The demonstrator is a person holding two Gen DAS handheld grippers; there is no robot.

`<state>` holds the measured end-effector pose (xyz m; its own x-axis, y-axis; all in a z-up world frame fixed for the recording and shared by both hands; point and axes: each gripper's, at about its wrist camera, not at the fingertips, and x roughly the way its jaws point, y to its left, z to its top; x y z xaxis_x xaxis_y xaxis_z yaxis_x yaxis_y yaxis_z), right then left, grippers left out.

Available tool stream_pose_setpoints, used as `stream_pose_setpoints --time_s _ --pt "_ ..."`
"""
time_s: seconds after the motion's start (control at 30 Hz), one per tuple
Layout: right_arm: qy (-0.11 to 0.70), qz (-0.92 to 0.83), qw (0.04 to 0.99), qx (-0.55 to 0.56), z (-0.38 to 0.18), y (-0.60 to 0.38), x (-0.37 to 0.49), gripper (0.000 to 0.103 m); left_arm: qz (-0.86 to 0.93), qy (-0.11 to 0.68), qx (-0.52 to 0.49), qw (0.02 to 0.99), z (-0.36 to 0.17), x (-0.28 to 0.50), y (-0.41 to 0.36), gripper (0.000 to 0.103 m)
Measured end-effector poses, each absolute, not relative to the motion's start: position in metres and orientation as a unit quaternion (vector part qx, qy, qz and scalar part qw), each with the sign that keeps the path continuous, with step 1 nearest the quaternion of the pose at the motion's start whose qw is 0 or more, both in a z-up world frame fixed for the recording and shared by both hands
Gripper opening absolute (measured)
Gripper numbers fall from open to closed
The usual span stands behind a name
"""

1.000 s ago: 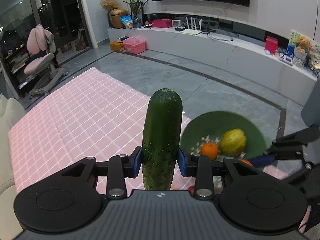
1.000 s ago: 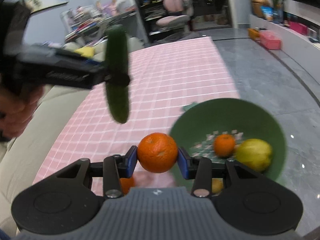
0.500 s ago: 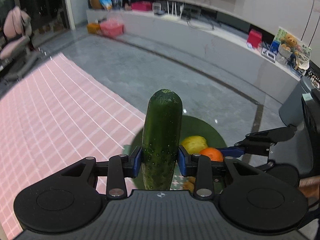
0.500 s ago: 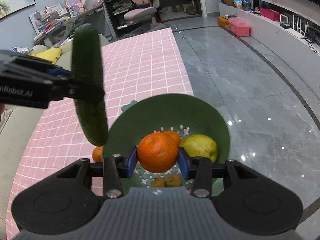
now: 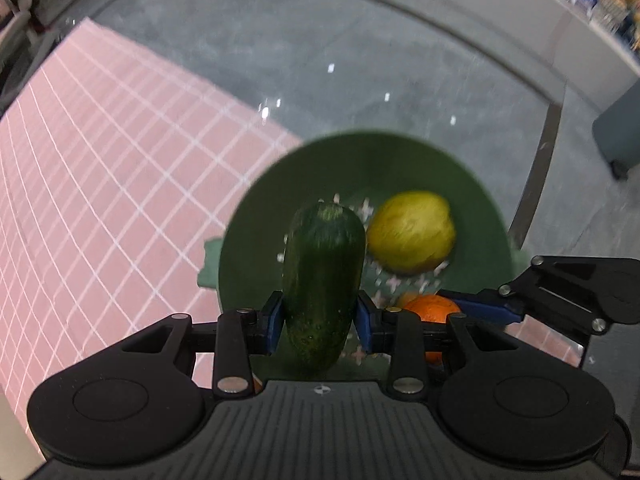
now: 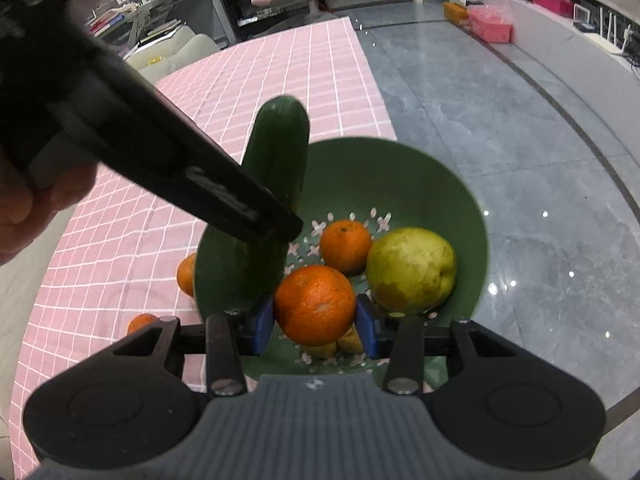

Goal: Organize fruits
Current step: 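Carry the cucumber and orange into the green colander with both tools, then open both tools to release the fruits and withdraw from the colander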

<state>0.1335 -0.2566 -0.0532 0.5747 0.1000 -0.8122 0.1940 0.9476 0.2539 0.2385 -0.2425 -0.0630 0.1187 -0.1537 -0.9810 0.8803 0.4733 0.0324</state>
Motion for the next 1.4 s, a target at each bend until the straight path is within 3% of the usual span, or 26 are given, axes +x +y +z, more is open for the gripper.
stream_pose_setpoints --time_s 0.43,0.6,0.67,1.03,1.4 --pt "0.479 -0.017 0.864 0.153 -0.069 -0.253 0.143 0.041 -0.359 0.563 0.332 0.666 -0.078 0.253 -0.266 0.041" --pt "0.474 -0.025 0.866 0.157 -0.067 -0.257 0.144 0.046 -0.345 0.545 0.350 0.679 -0.080 0.248 -0.269 0.048" --pt "0.470 -0.030 0.867 0.161 -0.068 -0.258 0.144 0.053 -0.352 0.548 0.335 0.680 -0.075 0.250 -0.266 0.049" --pt "0.455 -0.040 0.873 0.168 -0.062 -0.263 0.145 0.053 -0.373 0.538 0.246 0.715 -0.026 0.260 -0.233 0.054" --pt "0.436 -0.039 0.885 0.159 -0.052 -0.257 0.143 0.053 -0.347 0.520 0.236 0.744 0.008 0.259 -0.184 0.054"
